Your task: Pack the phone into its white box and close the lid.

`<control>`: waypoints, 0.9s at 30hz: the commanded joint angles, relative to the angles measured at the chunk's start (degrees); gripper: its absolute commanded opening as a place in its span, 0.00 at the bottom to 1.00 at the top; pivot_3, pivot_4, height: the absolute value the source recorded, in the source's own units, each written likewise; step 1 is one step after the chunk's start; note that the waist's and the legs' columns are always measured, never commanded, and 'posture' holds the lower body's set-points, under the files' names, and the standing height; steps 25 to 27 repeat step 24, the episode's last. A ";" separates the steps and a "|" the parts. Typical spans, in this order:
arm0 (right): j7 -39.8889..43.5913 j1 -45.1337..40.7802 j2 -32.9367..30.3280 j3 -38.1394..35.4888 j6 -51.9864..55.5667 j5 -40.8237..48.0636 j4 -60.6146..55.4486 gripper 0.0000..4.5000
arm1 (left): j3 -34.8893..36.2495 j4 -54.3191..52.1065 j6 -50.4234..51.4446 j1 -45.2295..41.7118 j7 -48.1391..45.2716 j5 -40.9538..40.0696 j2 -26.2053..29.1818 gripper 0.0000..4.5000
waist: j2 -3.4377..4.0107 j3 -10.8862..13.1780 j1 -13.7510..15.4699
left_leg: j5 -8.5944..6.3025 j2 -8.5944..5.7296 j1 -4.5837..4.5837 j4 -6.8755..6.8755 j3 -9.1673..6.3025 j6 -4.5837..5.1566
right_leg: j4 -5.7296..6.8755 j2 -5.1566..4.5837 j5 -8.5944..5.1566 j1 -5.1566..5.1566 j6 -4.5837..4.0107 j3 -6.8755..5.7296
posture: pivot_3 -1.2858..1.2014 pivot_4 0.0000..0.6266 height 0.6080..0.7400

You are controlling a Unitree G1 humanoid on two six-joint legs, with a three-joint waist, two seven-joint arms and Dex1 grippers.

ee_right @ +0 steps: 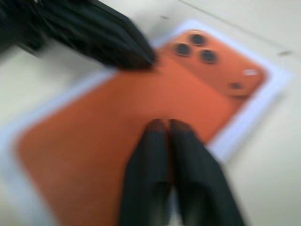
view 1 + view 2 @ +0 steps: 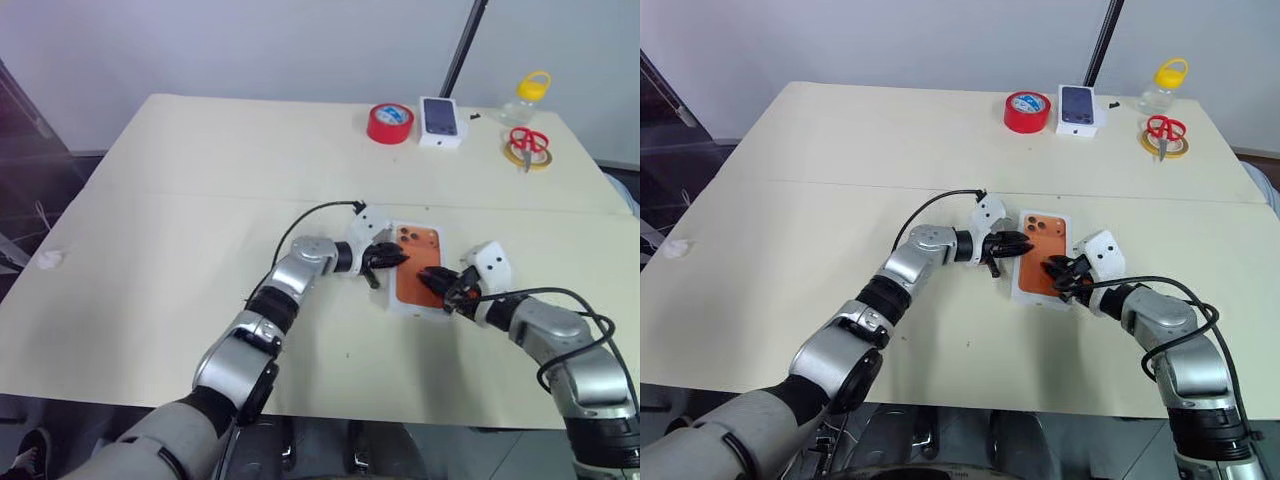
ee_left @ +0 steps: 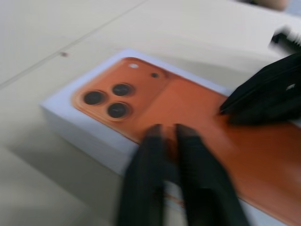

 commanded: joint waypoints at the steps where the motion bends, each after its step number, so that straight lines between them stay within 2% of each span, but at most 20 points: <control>1: 3.19 -2.46 -0.99 -4.83 0.64 6.31 -2.84 0.54 | 3.23 -10.08 1.10 1.57 -3.79 -4.22 3.95 0.54 | 0.06 0.05 -0.41 | 0.00 0.00 -0.04 0.00 0.00 0.00 | 0.02 -0.05 0.01 -0.03 0.00 0.00 | 0.52 0.24 0.95; 5: 7.93 -0.93 -5.33 -5.12 -3.51 4.93 -2.34 1.00 | 5.77 -21.27 6.92 4.96 -6.48 -7.67 11.59 0.98 | 0.07 0.06 -0.54 | 0.01 -0.01 -0.06 -0.02 0.00 0.00 | 0.04 -0.07 0.01 -0.05 0.02 0.00 | 0.52 0.24 0.95; 8: 11.06 1.67 -9.03 -5.33 -7.39 2.67 -0.37 1.00 | 6.94 -26.93 10.06 8.93 -7.71 -8.84 17.75 0.99 | 0.09 0.04 -0.52 | 0.00 -0.04 -0.01 -0.03 0.00 0.00 | 0.02 -0.05 0.01 0.02 0.03 0.00 | 0.52 0.24 0.95; 13: 14.38 4.08 -11.91 -11.78 -11.38 3.88 5.59 1.00 | 12.46 -35.86 14.36 18.57 -8.81 -12.77 28.28 0.99 | 0.08 0.06 -0.60 | 0.01 -0.05 0.00 -0.01 0.02 0.00 | 0.03 -0.07 0.01 0.02 0.03 0.00 | 0.52 0.24 0.95; 16: 16.32 5.22 -12.65 -14.49 -12.79 4.69 7.86 1.00 | 15.66 -40.63 17.34 23.78 -8.89 -15.83 32.35 0.99 | 0.08 0.07 -0.51 | 0.01 -0.05 -0.01 -0.01 0.01 -0.01 | 0.03 -0.18 0.00 0.01 0.01 0.00 | 0.52 0.24 0.95; 22: 18.09 4.58 -13.18 -16.57 -14.34 4.98 12.54 1.00 | 21.15 -46.00 17.84 33.27 -7.96 -18.40 37.98 0.99 | 0.09 0.06 -0.61 | -0.01 -0.07 0.01 -0.02 0.01 -0.03 | -0.02 -0.28 -0.10 0.04 -0.17 0.01 | 0.52 0.24 0.95; 27: 18.55 3.98 -13.25 -16.01 -15.29 4.37 13.56 1.00 | 22.72 -45.91 16.34 35.16 -7.68 -18.64 39.16 0.99 | 0.10 0.06 -0.60 | -0.01 -0.06 0.02 -0.03 0.01 -0.03 | -0.01 -0.28 -0.11 0.03 -0.20 0.01 | 0.52 0.24 0.95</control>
